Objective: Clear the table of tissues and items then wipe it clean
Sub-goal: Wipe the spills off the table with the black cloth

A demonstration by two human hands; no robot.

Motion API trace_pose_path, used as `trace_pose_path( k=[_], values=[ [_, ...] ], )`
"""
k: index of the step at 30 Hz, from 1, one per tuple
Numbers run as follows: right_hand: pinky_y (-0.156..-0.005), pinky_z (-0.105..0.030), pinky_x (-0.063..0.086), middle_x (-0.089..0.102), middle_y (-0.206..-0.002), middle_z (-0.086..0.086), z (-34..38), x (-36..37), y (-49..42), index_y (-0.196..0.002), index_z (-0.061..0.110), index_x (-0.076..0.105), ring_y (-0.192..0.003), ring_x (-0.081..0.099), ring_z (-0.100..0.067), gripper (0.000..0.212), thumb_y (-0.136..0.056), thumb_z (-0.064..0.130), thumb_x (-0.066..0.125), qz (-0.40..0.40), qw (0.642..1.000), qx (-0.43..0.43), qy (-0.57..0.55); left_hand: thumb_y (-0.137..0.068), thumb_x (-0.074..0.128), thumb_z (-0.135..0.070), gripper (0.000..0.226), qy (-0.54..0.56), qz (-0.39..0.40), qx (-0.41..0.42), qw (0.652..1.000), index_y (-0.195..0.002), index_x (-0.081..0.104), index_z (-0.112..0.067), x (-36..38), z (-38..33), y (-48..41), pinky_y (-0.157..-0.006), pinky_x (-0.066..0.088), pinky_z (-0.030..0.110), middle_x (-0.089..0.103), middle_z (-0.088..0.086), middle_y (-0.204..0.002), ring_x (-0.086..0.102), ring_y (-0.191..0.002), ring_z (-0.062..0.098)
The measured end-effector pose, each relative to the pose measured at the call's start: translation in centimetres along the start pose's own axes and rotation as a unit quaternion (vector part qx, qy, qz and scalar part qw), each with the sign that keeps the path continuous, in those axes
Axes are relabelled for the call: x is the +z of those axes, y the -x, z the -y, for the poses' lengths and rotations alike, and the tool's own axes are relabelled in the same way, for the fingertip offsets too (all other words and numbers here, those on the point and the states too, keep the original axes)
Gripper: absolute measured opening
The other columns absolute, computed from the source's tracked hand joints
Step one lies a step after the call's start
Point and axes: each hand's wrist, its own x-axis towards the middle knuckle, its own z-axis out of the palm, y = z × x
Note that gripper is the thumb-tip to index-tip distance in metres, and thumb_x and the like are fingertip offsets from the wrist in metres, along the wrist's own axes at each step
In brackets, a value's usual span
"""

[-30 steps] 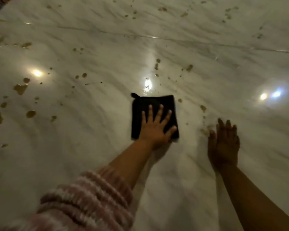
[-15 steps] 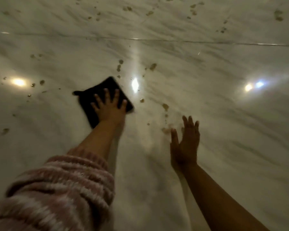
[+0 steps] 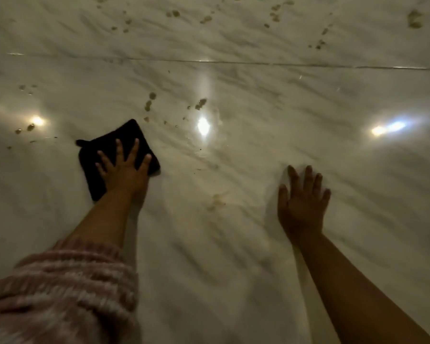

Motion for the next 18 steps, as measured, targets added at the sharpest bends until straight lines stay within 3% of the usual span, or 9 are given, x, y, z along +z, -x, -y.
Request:
trace_pose_path(
  k=[2, 6, 8, 10, 12, 15, 18],
  values=[
    [-0.114, -0.051, 0.002, 0.01, -0.159, -0.007, 0.0, -0.1, 0.0, -0.148, 0.034, 0.018, -0.146, 0.006, -0.031, 0.059, -0.091, 0.049, 0.021, -0.005, 1.0, -0.001, -0.009, -0.095, 0.022, -0.057, 0.06, 0.002, -0.002, -0.013, 1.0, -0.148, 0.001, -0.04, 0.7, -4.3, -0.2, -0.113, -0.009, 0.055, -0.012, 0.001, -0.158, -0.015, -0.14, 0.044],
    [-0.115, -0.049, -0.004, 0.006, -0.159, -0.006, 0.2, -0.4, 0.1, -0.148, 0.035, 0.017, -0.146, 0.0, -0.028, 0.059, -0.091, 0.048, 0.022, 0.01, 1.0, -0.009, -0.025, -0.096, 0.025, -0.054, 0.057, -0.023, 0.008, 0.168, 0.985, -0.147, 0.002, -0.043, 4.4, -14.0, 5.9, -0.112, -0.011, 0.053, -0.012, -0.001, -0.158, -0.016, -0.14, 0.045],
    [-0.115, -0.048, -0.006, 0.004, -0.159, -0.006, 0.2, -0.6, 0.0, -0.149, 0.034, 0.018, -0.146, -0.002, -0.027, 0.056, -0.094, 0.046, 0.025, 0.009, 0.999, -0.01, -0.039, -0.094, 0.022, -0.059, 0.056, -0.036, 0.036, 0.252, 0.966, -0.144, -0.002, -0.048, 5.6, -15.4, 9.4, -0.112, -0.015, 0.048, -0.013, -0.006, -0.157, -0.02, -0.141, 0.039],
    [-0.115, -0.049, -0.007, 0.002, -0.159, -0.007, 0.1, -0.8, 0.1, -0.149, 0.033, 0.017, -0.146, -0.005, -0.027, 0.054, -0.097, 0.043, 0.028, 0.014, 0.999, -0.016, -0.049, -0.085, 0.013, -0.069, 0.06, -0.05, 0.032, 0.27, 0.961, -0.139, -0.005, -0.051, 5.5, -12.9, 9.6, -0.114, -0.012, 0.044, -0.009, -0.011, -0.157, -0.016, -0.142, 0.036],
    [-0.115, -0.049, -0.008, -0.002, -0.159, -0.007, 0.0, -1.0, 0.2, -0.15, 0.033, 0.014, -0.146, -0.007, -0.027, 0.054, -0.098, 0.043, 0.027, 0.022, 0.998, -0.02, -0.055, -0.081, 0.012, -0.069, 0.066, -0.038, -0.004, 0.207, 0.978, -0.141, 0.0, -0.048, 4.4, -8.6, 7.5, -0.115, -0.005, 0.045, -0.003, -0.012, -0.157, -0.01, -0.143, 0.038],
    [-0.116, -0.05, -0.008, -0.003, -0.159, -0.008, 0.1, -1.1, 0.2, -0.15, 0.032, 0.014, -0.146, -0.008, -0.028, 0.055, -0.098, 0.042, 0.029, 0.015, 0.998, -0.023, -0.061, -0.097, 0.028, -0.052, 0.055, 0.006, -0.04, 0.017, 0.999, -0.147, 0.007, -0.042, 2.1, -2.5, 4.6, -0.114, -0.005, 0.051, -0.002, -0.006, -0.159, -0.009, -0.142, 0.043],
    [-0.115, -0.049, -0.011, -0.005, -0.159, -0.008, 0.0, -0.8, 0.0, -0.15, 0.032, 0.012, -0.145, -0.011, -0.028, 0.056, -0.098, 0.042, 0.028, 0.019, 0.997, -0.025, -0.064, -0.098, 0.023, -0.051, 0.054, 0.011, -0.032, -0.107, 0.994, -0.147, 0.002, -0.042, 1.5, -3.4, 3.1, -0.113, -0.009, 0.054, -0.009, -0.004, -0.158, -0.013, -0.141, 0.043]
  ],
)
